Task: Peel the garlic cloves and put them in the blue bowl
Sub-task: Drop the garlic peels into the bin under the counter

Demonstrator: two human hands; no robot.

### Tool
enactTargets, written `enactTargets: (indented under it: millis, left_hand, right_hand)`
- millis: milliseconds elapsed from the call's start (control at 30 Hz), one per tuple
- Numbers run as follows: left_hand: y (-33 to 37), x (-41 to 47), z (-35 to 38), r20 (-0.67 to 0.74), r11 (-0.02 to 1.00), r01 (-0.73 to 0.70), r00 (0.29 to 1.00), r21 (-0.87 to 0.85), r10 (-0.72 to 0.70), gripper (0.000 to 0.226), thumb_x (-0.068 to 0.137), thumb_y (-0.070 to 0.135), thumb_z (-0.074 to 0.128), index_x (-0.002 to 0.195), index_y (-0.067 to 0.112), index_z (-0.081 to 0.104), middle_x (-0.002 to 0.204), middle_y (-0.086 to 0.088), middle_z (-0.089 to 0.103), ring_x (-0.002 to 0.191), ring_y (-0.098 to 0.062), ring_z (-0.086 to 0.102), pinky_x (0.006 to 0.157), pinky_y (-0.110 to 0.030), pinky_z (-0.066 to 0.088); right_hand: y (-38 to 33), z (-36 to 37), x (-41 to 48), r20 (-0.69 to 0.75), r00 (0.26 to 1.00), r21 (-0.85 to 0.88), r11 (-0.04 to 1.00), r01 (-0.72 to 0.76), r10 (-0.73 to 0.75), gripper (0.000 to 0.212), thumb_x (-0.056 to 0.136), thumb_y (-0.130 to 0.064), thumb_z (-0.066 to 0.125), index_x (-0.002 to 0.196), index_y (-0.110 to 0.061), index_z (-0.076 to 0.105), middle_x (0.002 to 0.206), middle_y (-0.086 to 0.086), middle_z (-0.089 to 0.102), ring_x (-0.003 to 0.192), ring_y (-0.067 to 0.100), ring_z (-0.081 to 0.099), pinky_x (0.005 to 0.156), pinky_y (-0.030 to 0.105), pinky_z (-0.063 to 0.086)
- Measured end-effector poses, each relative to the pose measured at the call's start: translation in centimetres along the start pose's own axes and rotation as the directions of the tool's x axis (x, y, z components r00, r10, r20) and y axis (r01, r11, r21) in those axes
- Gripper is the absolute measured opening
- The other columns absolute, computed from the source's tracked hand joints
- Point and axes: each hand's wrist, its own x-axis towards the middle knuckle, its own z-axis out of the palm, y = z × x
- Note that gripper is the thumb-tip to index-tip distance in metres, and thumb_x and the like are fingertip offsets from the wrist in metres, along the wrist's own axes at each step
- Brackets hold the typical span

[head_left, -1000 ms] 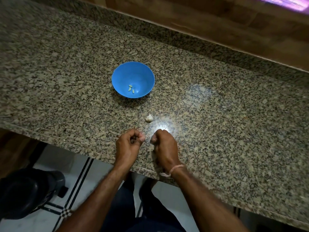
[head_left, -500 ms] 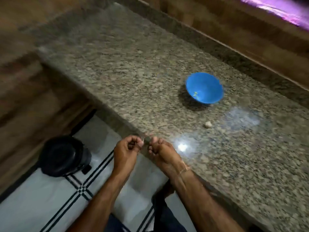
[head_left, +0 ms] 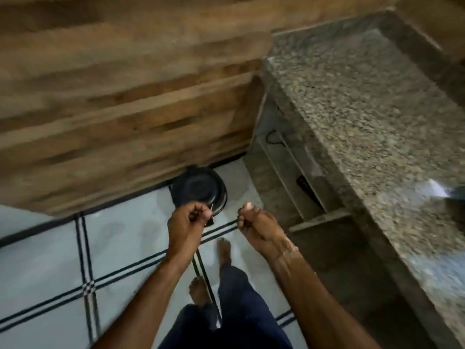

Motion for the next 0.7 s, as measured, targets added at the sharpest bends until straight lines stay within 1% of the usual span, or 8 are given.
enactTargets:
  millis: [100,233,333,400,467,567,667,700]
  left_hand:
    - [-1.3,2.5,-3.1,-0.076,0.998,0.065,0.995,-0.026,-0.067,0.022,0.093,0.010,0.073,0.077,0.024,0.070,0.069,0.013,0.070,0.062,0.004,0.061,0.069,-0.022,0.047]
    - [-3.1,5.8,-5.6,-0.129,0.989,0.138,0.981,-0.054,-0.144,0.021,0.094,0.011,0.071,0.077,0.023,0.069,0.067,0.018,0.069,0.061,0.002,0.061,0.066,-0.022,0.048]
    - [-5.7,9.3,-5.5,-0.137,0.960,0.256,0.953,-0.113,-0.270,0.020,0.094,0.012,0.071,0.077,0.022,0.070,0.066,0.012,0.069,0.062,-0.004,0.062,0.065,-0.025,0.050]
    - [-8.6,12.1,-4.5,-0.108,0.923,0.355,0.922,-0.147,-0.371,0.019,0.095,0.013,0.071,0.078,0.020,0.071,0.065,0.005,0.068,0.066,-0.013,0.062,0.064,-0.027,0.052]
    - [-12.0,14.8,-3.0,-0.084,0.853,0.484,0.858,-0.197,-0.507,0.016,0.095,0.013,0.071,0.079,0.016,0.072,0.065,0.001,0.067,0.065,-0.017,0.060,0.061,-0.026,0.051]
    - [-18.3,19.7,0.2,-0.030,0.680,0.661,0.709,-0.317,-0.704,0.018,0.095,0.011,0.070,0.076,0.009,0.071,0.063,-0.006,0.060,0.059,-0.020,0.051,0.055,-0.025,0.044]
    - [-24.3,25.1,3.5,0.056,0.546,0.743,0.610,-0.387,-0.790,0.026,0.097,0.016,0.071,0.071,0.013,0.069,0.064,-0.007,0.061,0.065,-0.021,0.056,0.063,-0.029,0.046]
    - [-26.5,26.9,4.5,0.092,0.513,0.751,0.596,-0.416,-0.797,0.024,0.098,0.015,0.071,0.073,0.014,0.069,0.061,-0.003,0.064,0.061,-0.019,0.060,0.061,-0.025,0.048]
  right_hand:
    - [0.9,3.8,3.0,0.043,0.999,-0.091,0.996,-0.017,0.021,0.032,0.105,0.001,0.049,0.076,-0.007,0.060,0.069,0.009,0.054,0.052,0.012,0.054,0.053,0.022,0.049]
    - [2.2,8.0,7.9,0.009,0.994,-0.137,0.984,-0.110,0.112,0.028,0.105,0.003,0.049,0.080,-0.005,0.061,0.064,0.008,0.056,0.055,0.014,0.053,0.049,0.021,0.051]
    - [3.2,8.9,12.3,-0.028,0.978,-0.162,0.965,-0.208,0.206,0.019,0.104,0.002,0.051,0.089,-0.003,0.063,0.066,0.008,0.059,0.059,0.014,0.055,0.055,0.023,0.052]
    - [4.3,8.6,16.1,-0.045,0.968,-0.151,0.957,-0.249,0.245,0.017,0.104,0.001,0.051,0.091,-0.003,0.062,0.066,0.008,0.059,0.056,0.013,0.057,0.054,0.023,0.053]
    - [5.8,7.8,20.0,-0.084,0.959,-0.142,0.949,-0.281,0.272,0.019,0.105,0.000,0.050,0.089,-0.002,0.059,0.066,0.008,0.057,0.055,0.013,0.056,0.051,0.022,0.052]
    - [9.2,6.2,27.5,-0.148,0.935,-0.088,0.937,-0.338,0.323,0.018,0.105,-0.001,0.052,0.088,-0.002,0.059,0.064,0.008,0.058,0.051,0.013,0.058,0.049,0.022,0.053]
    - [12.4,4.9,35.3,-0.219,0.922,-0.090,0.934,-0.346,0.320,0.010,0.101,0.000,0.059,0.092,0.000,0.064,0.070,0.009,0.063,0.054,0.013,0.063,0.050,0.023,0.055]
    - [13.4,4.6,37.8,-0.241,0.921,-0.117,0.932,-0.342,0.307,0.010,0.100,0.000,0.062,0.091,0.000,0.066,0.070,0.008,0.065,0.055,0.013,0.064,0.051,0.023,0.055]
